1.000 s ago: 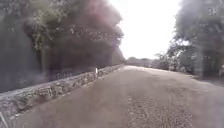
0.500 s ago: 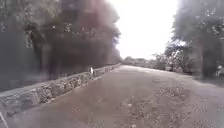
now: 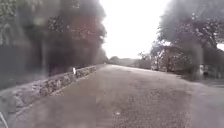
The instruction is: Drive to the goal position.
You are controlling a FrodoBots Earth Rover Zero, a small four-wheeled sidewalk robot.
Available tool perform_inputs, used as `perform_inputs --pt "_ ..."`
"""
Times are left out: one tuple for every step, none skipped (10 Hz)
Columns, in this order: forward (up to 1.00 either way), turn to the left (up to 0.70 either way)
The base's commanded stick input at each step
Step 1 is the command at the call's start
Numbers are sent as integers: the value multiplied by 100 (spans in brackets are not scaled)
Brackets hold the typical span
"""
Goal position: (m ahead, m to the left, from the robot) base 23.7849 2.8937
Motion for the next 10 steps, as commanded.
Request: perform_inputs --pt "50 0" --pt "50 0" --pt "50 0" --pt "50 0" --pt "50 0" --pt "50 0" --pt "50 0" --pt "50 0" --pt "50 0" --pt "50 0"
